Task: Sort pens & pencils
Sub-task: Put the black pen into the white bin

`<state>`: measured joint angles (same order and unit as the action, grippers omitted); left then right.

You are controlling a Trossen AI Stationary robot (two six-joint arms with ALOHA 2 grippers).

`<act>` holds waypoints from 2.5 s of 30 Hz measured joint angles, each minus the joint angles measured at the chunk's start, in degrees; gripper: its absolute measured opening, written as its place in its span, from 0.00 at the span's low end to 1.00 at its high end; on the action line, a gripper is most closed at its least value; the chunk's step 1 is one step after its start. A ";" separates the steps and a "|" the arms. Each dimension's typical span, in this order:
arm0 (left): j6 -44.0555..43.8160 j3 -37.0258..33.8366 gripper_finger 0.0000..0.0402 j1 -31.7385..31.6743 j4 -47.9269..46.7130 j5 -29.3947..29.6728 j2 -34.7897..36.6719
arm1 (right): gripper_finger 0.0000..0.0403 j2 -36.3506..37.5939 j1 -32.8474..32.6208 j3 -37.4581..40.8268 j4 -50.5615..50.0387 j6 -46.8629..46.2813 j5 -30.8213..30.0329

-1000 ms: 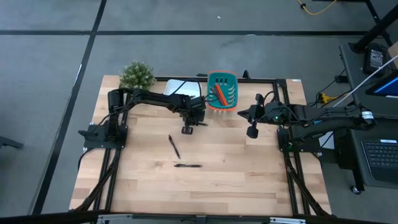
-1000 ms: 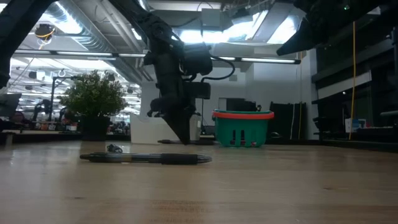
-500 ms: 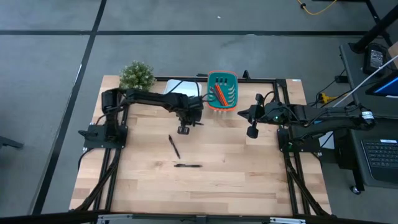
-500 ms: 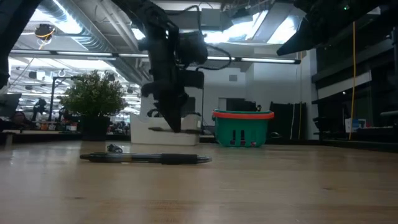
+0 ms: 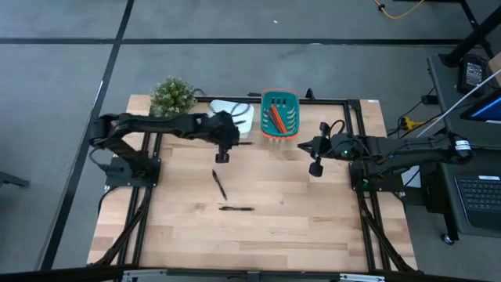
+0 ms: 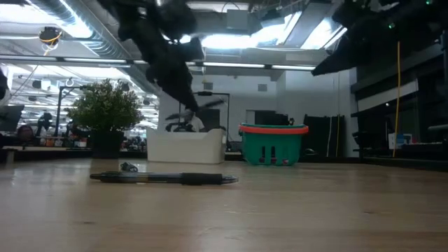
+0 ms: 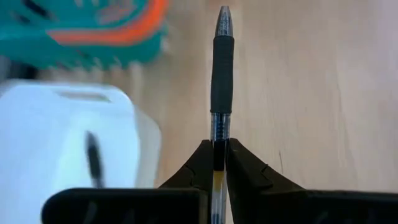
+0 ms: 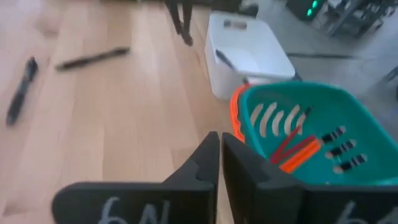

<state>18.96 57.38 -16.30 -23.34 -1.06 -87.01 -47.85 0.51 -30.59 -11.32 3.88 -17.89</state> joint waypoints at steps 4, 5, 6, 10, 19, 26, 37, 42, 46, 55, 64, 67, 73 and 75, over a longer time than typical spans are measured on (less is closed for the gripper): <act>-0.66 -7.54 0.04 -0.89 11.17 -1.77 6.63 | 0.05 0.70 0.00 0.02 3.69 1.18 0.04; -0.90 -9.49 0.04 -1.16 14.02 -2.19 8.06 | 0.05 0.84 0.01 0.02 4.44 1.18 0.31; -1.21 -11.38 0.04 -1.46 16.89 -2.90 9.12 | 0.05 0.89 0.02 0.02 4.98 1.21 0.89; -2.10 -17.90 0.04 -2.66 26.81 -4.93 11.50 | 0.05 -0.08 0.00 0.02 9.93 1.33 3.34; -1.89 -23.71 0.04 -5.12 38.07 -9.12 12.30 | 0.05 -8.14 0.00 0.02 18.16 1.24 7.71; 0.80 -23.71 0.04 -8.59 41.55 -15.09 12.30 | 0.05 -15.60 0.02 0.04 27.61 3.93 12.50; -2.08 -23.71 0.04 -15.42 49.32 -18.40 12.28 | 0.05 -19.17 0.04 0.04 32.81 5.95 13.49; -3.75 -23.71 0.04 -17.16 50.22 -11.67 11.97 | 0.05 -19.11 0.04 0.04 34.04 6.93 13.49; -3.54 -23.69 0.04 -17.37 52.56 -5.65 9.94 | 0.05 -19.11 0.04 0.04 34.43 7.10 13.46; -3.36 -23.67 0.04 -19.30 55.27 -5.52 5.90 | 0.05 -19.11 0.58 0.04 34.51 7.17 10.01; -2.33 -21.06 0.04 -23.05 38.54 -9.30 5.69 | 0.05 -19.11 2.12 0.04 34.28 7.16 10.01; -0.47 -16.92 0.04 -23.22 28.43 -9.09 5.52 | 0.05 -19.11 2.45 0.04 34.28 7.44 9.99; 1.17 -8.54 0.04 -23.22 15.34 -8.97 2.09 | 0.05 -19.11 3.65 0.04 34.41 8.32 9.99; 1.20 -6.29 0.04 -23.21 12.46 -8.30 -0.50 | 0.05 -19.11 4.04 0.04 34.50 8.42 9.99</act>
<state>20.16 51.09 -39.51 -10.88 -9.36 -87.51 -66.96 4.55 -30.55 23.18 12.29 -7.90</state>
